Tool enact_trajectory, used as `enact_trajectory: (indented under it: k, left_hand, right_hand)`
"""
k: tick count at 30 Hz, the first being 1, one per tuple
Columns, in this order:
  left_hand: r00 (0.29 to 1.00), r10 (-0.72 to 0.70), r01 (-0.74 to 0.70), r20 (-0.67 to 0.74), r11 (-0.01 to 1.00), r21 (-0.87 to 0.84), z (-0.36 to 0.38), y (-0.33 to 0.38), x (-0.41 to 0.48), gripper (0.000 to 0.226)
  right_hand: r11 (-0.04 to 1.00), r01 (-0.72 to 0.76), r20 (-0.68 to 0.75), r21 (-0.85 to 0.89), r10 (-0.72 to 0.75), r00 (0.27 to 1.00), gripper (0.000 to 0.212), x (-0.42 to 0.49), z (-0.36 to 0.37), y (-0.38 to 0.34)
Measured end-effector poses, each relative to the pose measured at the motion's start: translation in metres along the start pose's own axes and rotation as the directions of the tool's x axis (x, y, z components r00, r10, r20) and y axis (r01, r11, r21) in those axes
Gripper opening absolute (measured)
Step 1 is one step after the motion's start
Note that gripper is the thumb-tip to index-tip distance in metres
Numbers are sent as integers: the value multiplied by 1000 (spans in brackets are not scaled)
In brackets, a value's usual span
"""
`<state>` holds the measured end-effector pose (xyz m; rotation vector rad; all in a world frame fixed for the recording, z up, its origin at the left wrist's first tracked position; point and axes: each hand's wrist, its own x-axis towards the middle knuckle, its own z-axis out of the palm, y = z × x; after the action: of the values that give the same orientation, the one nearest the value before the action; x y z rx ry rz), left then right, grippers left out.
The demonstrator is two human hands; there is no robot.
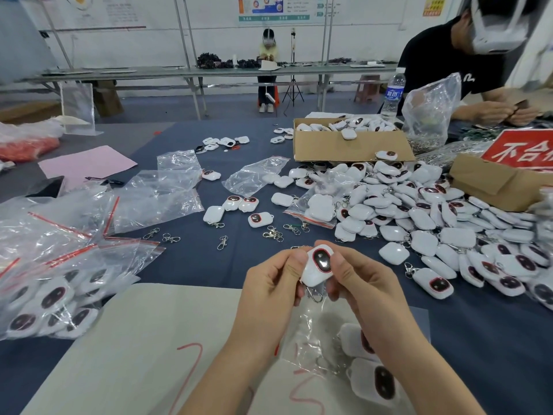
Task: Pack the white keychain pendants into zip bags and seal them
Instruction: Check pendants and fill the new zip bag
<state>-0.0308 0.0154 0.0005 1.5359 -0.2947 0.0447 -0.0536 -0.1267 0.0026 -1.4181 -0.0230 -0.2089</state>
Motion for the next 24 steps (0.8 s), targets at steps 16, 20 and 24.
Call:
enact_trajectory:
  k: [16,20,24]
  left_hand:
    - [999,-30,26,-42,995,-93,-1,0,1,24]
    - [997,-43,38,-64,996,-75,-3,-2,3,20]
    - [996,-45,44,-74,999,-13,-2,-4,2,24]
  right_hand:
    - [999,-53,-135,-1,53,990,22,3,-2,-4]
    - [999,-48,-140,-4,47,989,20,2,0,-3]
    - [995,-55,-114,86,65,991,25,1,3,1]
